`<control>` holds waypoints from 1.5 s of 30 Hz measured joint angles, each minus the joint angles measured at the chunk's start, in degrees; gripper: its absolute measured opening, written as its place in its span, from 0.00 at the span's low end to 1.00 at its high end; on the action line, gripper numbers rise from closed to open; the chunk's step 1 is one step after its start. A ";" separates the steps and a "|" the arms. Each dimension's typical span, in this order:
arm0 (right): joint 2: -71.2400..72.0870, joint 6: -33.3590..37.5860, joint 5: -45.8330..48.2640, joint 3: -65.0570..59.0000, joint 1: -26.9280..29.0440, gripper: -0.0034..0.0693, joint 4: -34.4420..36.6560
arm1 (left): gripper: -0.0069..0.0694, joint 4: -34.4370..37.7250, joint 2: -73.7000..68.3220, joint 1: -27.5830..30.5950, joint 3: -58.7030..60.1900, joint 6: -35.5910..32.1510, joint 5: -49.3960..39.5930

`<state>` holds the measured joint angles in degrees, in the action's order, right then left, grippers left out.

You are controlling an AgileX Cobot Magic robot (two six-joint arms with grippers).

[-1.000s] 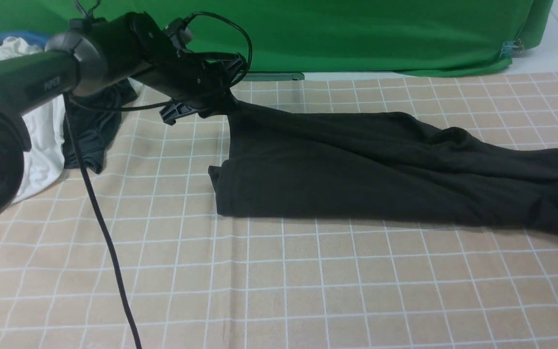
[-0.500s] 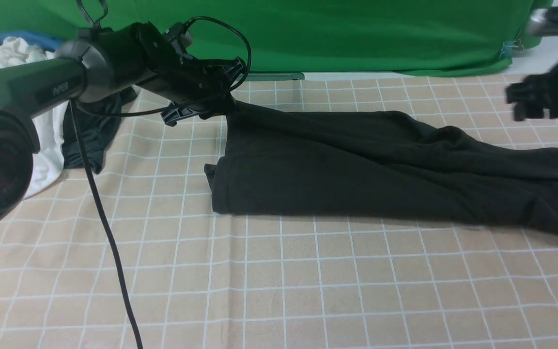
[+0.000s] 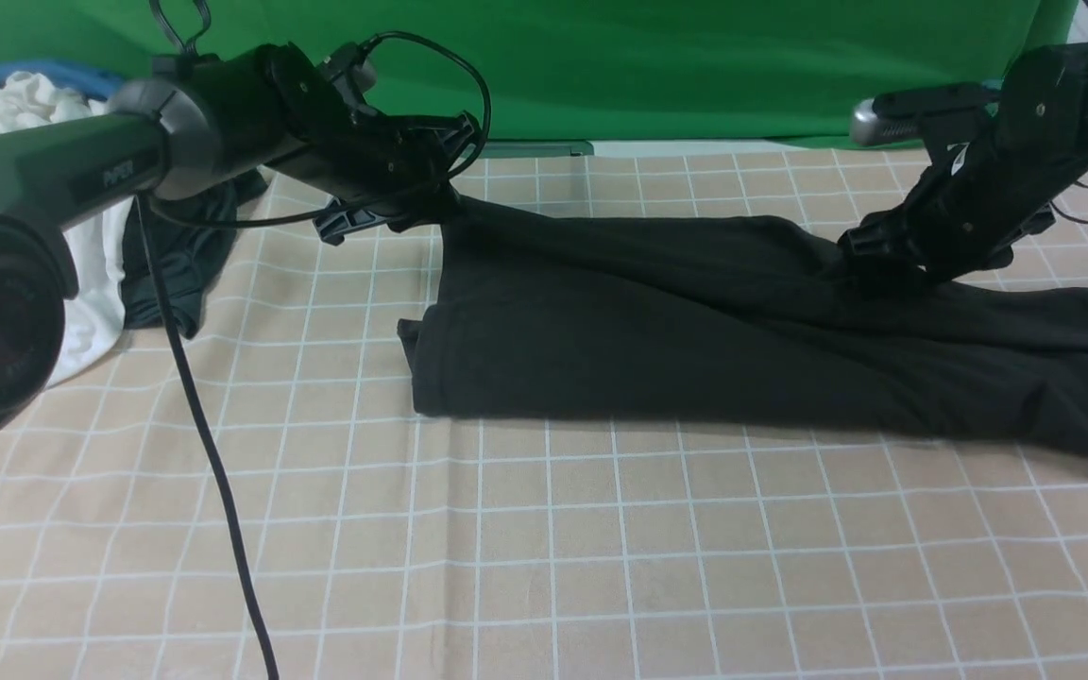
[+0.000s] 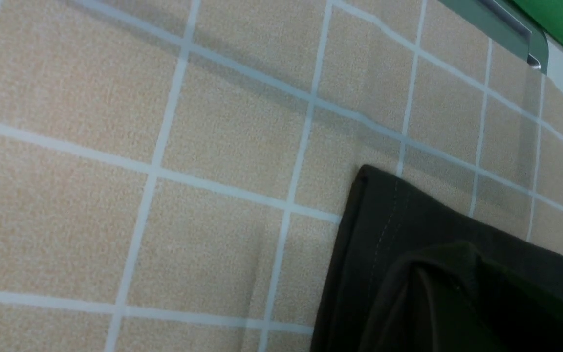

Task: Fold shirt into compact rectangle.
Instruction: 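Fold the black garment in half by bringing its near edge over to the far edge, then pull the folded dark garment lengthwise by its ends to straighten it flat on the table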

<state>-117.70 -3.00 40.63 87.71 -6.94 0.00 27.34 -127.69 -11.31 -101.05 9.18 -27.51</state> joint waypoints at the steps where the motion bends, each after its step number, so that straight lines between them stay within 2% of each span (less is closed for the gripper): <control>1: -0.21 -0.06 0.00 0.06 0.00 0.71 0.00 | 0.12 0.00 0.00 0.00 0.00 0.00 0.00; 3: -0.63 -0.26 -0.06 0.13 0.00 0.67 0.00 | 0.12 0.00 0.00 0.00 0.00 0.00 0.00; 6: -1.13 -0.26 -0.33 0.25 0.00 0.51 0.00 | 0.12 0.00 0.00 0.00 0.00 0.00 0.00; 8: -1.52 0.49 -1.03 0.36 0.00 0.28 0.00 | 0.12 0.00 0.00 0.00 0.00 -0.16 0.00; 9: -1.57 0.71 -1.56 0.44 0.00 0.18 -0.30 | 0.12 0.00 0.00 0.00 0.00 -0.29 0.00; 10: -1.57 0.86 -1.85 0.69 0.08 0.15 -0.30 | 0.12 0.00 0.00 0.00 0.00 -0.33 0.00; 13: -1.57 0.99 -3.01 2.52 0.54 0.12 -0.40 | 0.12 -0.06 -0.06 0.00 -0.35 -0.44 -0.27; 20: -1.57 1.04 -5.61 6.26 1.49 0.11 -0.42 | 0.12 0.00 0.09 0.00 -4.80 -0.65 -0.99; 30: -5.58 -1.79 -16.31 6.32 1.67 0.11 -0.42 | 0.12 -1.71 -1.49 0.00 -6.95 -0.76 0.88; 34: -7.39 -2.37 -20.20 6.32 1.67 0.13 -0.42 | 0.14 -1.92 -3.15 0.00 -6.95 -1.27 1.53; 36: -8.30 -2.38 -22.54 6.32 1.67 0.19 -0.42 | 0.20 -1.96 -3.69 0.00 -6.95 -1.70 1.64; 40: -8.37 -2.43 -23.30 7.17 1.67 0.46 -0.42 | 0.40 -1.96 -3.88 0.21 -8.04 -1.63 0.36; 41: -8.31 -2.43 -22.89 7.53 1.67 0.50 -0.42 | 0.43 -1.96 -3.93 0.30 -8.44 -1.59 -0.33; 43: -7.35 -2.29 -18.71 9.30 1.67 0.70 -0.42 | 0.60 -2.04 -3.93 0.98 -12.71 -1.57 -6.43; 45: -6.01 -1.49 -14.13 11.29 1.67 0.75 -0.42 | 0.69 -2.16 -3.93 1.64 -16.62 -1.57 -13.04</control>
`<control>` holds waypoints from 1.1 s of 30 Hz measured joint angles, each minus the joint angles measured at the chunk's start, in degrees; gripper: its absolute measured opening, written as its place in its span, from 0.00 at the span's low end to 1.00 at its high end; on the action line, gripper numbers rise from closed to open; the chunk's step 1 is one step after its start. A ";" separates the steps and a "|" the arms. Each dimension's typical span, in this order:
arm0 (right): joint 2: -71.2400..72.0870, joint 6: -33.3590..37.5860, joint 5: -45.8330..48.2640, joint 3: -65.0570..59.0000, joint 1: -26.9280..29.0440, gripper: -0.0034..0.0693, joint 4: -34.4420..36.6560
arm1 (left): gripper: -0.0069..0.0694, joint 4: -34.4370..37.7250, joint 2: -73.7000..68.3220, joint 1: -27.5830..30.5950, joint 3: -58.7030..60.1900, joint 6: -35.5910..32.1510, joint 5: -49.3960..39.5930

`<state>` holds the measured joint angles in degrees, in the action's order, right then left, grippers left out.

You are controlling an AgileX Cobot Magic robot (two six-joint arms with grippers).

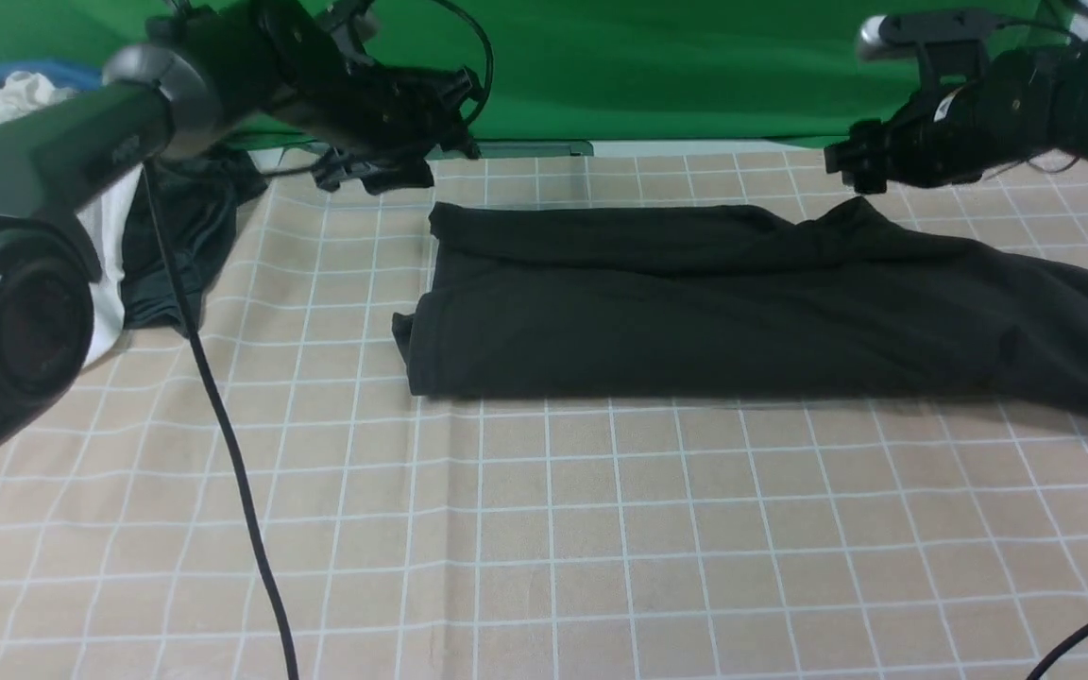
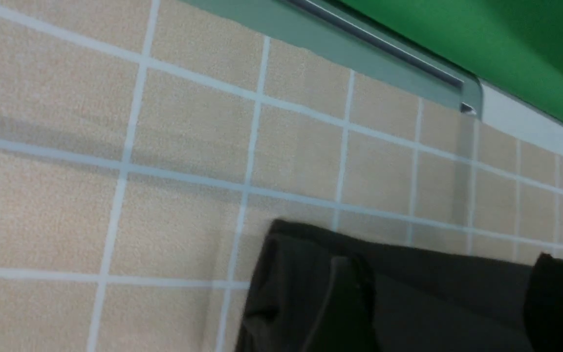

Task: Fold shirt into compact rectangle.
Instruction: 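Pull the folded dark garment lengthwise by its ends to straighten it flat on the table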

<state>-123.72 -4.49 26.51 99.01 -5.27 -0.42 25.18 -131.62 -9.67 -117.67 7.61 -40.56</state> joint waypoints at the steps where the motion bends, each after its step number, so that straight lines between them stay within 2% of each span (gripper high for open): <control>1: 0.67 0.74 2.54 1.04 0.00 0.74 0.00 | 0.73 0.00 0.00 0.29 -2.11 0.00 -3.31; 3: 2.67 2.85 11.18 4.27 0.00 0.54 0.42 | 0.83 -0.41 0.06 1.11 -8.48 0.00 -13.08; 4: 3.36 3.65 13.67 5.33 -0.05 0.46 0.42 | 0.84 -0.61 0.12 1.21 -9.92 0.00 -14.51; 5: 3.90 5.00 17.51 6.23 -0.05 0.31 1.29 | 0.85 -1.18 0.25 1.27 -12.12 0.00 -17.77; 6: 4.52 6.02 21.23 7.07 -0.10 0.22 2.39 | 0.85 -2.03 0.45 1.34 -14.34 0.00 -21.61; 7: 4.66 6.73 23.77 7.44 -0.25 0.15 3.93 | 0.84 -2.79 0.60 1.39 -15.85 0.00 -23.62; 9: 4.18 7.66 27.86 7.50 -0.67 0.10 6.51 | 0.76 -3.90 0.72 1.39 -17.78 0.00 -27.08; 10: 4.04 7.66 28.21 7.50 -0.74 0.10 6.74 | 0.75 -3.91 0.72 1.39 -17.88 0.00 -27.24; 15: -1.43 9.62 32.52 7.50 -3.53 0.09 9.96 | 0.36 -4.14 0.64 1.39 -18.34 0.00 -28.91; 18: -4.78 9.79 30.00 7.50 -5.42 0.09 10.19 | 0.16 -4.14 0.60 1.39 -18.34 0.00 -28.91; 21: -7.04 9.70 24.74 7.50 -6.73 0.09 10.47 | 0.11 -4.19 0.60 1.39 -18.34 0.00 -28.91; 31: -8.54 9.65 -5.75 7.50 -7.15 0.09 10.43 | 0.11 -4.35 0.60 1.39 -18.40 -0.68 -27.62; 33: -8.54 9.65 -6.20 8.00 -6.86 0.09 10.43 | 0.11 -4.35 0.60 1.39 -18.40 -0.75 -27.24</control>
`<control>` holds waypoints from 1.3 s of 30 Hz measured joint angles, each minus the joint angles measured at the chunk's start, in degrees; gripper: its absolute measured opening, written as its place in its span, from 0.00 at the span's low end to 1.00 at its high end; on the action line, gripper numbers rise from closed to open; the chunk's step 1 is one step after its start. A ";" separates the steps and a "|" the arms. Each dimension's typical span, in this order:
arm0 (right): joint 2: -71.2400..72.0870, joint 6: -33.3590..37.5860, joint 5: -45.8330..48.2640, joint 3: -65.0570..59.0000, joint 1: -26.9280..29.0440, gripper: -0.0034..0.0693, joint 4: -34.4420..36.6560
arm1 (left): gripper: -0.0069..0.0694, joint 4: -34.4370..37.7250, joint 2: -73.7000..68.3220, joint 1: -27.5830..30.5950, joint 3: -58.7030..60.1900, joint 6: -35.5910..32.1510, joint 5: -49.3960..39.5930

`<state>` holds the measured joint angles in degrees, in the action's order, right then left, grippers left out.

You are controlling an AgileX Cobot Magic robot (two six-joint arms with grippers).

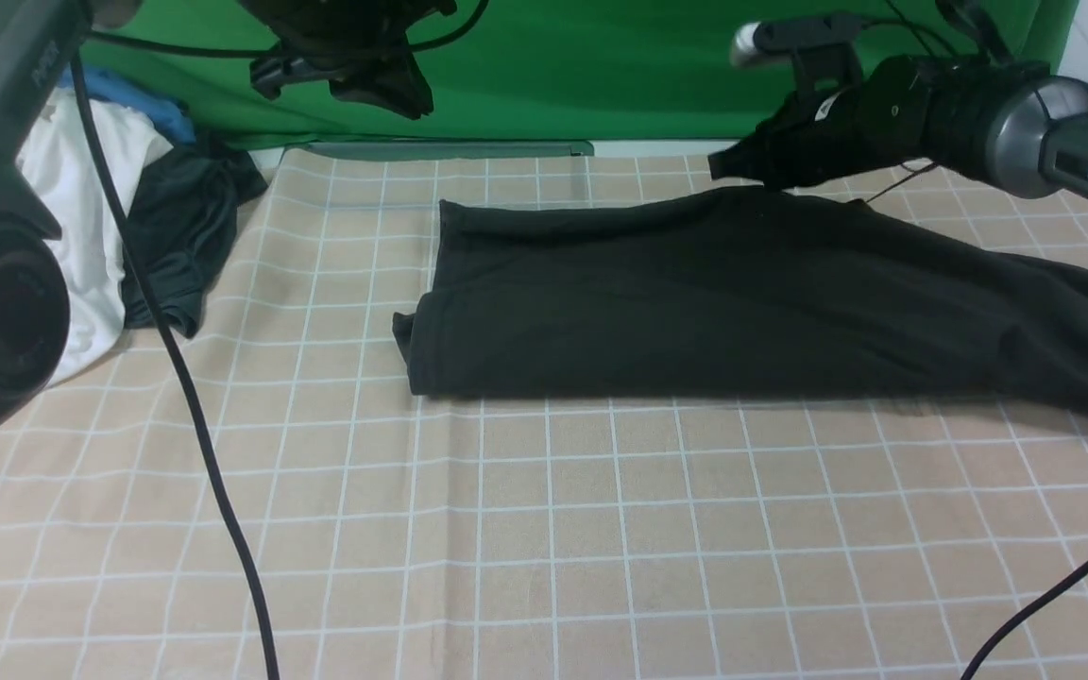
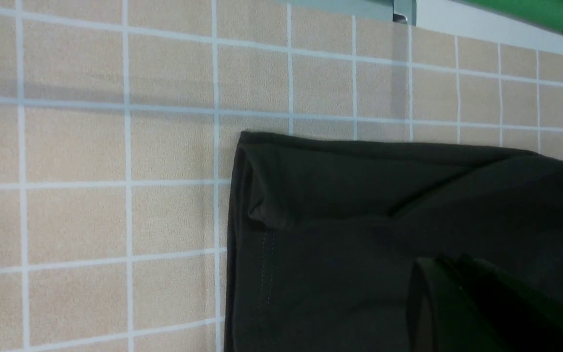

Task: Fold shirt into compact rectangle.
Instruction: 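Pull the folded dark garment lengthwise by its ends to straighten it flat on the table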

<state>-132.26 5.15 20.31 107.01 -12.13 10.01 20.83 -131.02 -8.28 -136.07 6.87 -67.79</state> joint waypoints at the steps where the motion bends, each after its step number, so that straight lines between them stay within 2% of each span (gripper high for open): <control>1: 0.14 0.00 0.75 0.32 0.27 0.09 0.00 | 0.11 0.00 0.00 0.00 0.00 -0.13 -0.23; 9: 6.28 1.16 20.27 5.72 4.72 0.08 -0.02 | 0.11 4.69 0.00 -0.40 2.86 0.30 -1.63; 13: 10.01 2.11 24.55 6.27 6.99 0.08 -0.07 | 0.11 5.28 0.05 -2.25 8.18 -0.65 -1.52; 18: 12.07 2.21 27.63 6.28 9.09 0.08 -0.22 | 0.11 2.99 -1.64 -7.12 15.31 -5.54 0.09; 22: 12.07 2.21 30.57 6.28 9.12 0.08 -0.28 | 0.11 1.32 -5.08 -9.01 15.75 -5.86 10.05; 26: 12.07 2.21 31.83 6.28 9.07 0.08 -0.27 | 0.11 -0.19 -8.09 -8.96 15.80 -5.93 15.79; 30: 12.07 2.21 33.13 6.28 9.07 0.08 -0.27 | 0.11 -3.28 -9.35 -8.89 15.80 -5.49 28.83; 32: 12.07 2.21 33.59 6.28 9.07 0.08 -0.27 | 0.11 -3.86 -9.77 -8.89 15.80 -5.45 32.25; 35: 12.07 2.21 34.62 6.28 9.07 0.08 -0.27 | 0.11 -6.65 -10.35 -8.89 16.14 -5.45 44.39; 39: 12.07 2.21 36.26 6.28 9.07 0.08 -0.33 | 0.11 -9.64 -10.04 -8.70 15.95 -4.46 46.94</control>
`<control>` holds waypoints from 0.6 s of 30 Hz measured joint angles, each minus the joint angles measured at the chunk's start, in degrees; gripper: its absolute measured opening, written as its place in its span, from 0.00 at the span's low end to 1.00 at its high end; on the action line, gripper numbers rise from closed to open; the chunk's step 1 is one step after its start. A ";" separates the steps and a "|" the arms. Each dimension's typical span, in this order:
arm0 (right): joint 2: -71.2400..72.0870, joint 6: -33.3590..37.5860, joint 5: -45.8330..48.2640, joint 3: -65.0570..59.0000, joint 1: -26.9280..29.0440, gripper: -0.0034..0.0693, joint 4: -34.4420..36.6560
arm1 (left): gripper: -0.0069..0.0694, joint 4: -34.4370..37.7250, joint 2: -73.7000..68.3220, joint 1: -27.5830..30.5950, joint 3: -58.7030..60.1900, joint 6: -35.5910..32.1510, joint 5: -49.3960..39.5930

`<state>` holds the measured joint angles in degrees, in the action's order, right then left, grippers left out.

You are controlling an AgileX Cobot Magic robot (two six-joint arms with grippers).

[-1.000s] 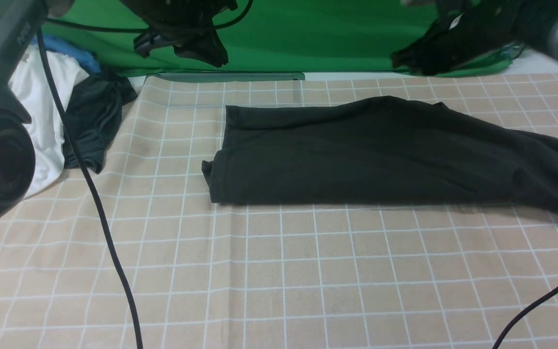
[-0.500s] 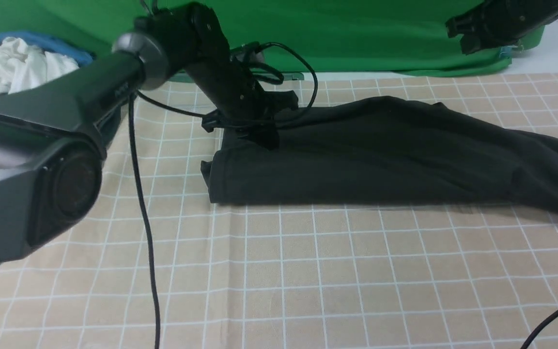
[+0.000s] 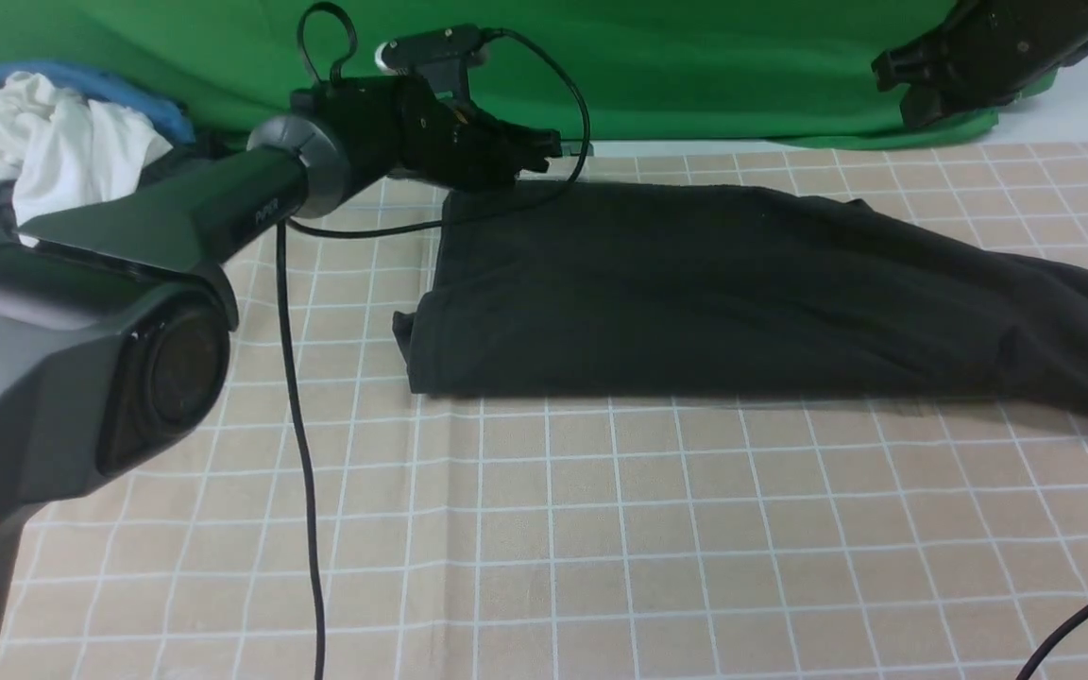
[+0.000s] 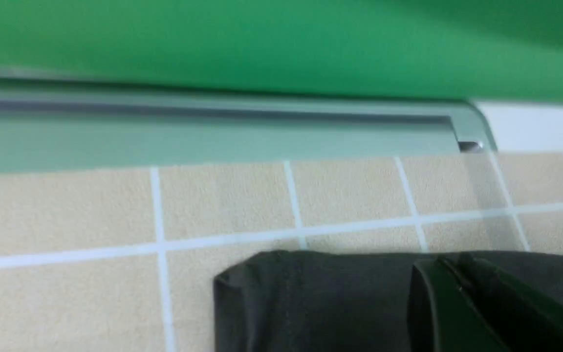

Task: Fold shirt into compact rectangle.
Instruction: 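Pull the folded dark garment lengthwise by its ends to straighten it flat on the table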

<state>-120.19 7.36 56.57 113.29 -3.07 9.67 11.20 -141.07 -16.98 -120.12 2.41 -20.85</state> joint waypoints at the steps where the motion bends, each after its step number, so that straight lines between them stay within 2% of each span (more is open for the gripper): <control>1: 0.00 0.00 0.60 0.00 0.00 0.08 -0.23 | 0.11 0.00 0.36 0.11 -0.48 0.91 -3.01; 6: 0.00 0.08 4.33 0.00 0.18 0.08 -4.45 | 0.11 -0.67 5.15 0.51 -3.20 3.58 -26.06; 11: 0.00 0.14 7.64 0.00 2.19 0.08 -5.59 | 0.11 -0.94 12.84 1.60 -4.63 3.85 -44.28; 15: 0.93 0.02 8.83 0.00 4.19 0.08 -5.71 | 0.11 0.69 17.24 2.96 -1.01 6.17 -47.57; 18: 2.85 -0.03 10.28 -0.79 4.68 0.08 -5.83 | 0.11 2.42 19.56 3.25 6.91 6.32 -48.19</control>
<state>-117.34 7.34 66.84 112.50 1.61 3.84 13.61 -121.51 -13.73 -113.22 8.73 -69.04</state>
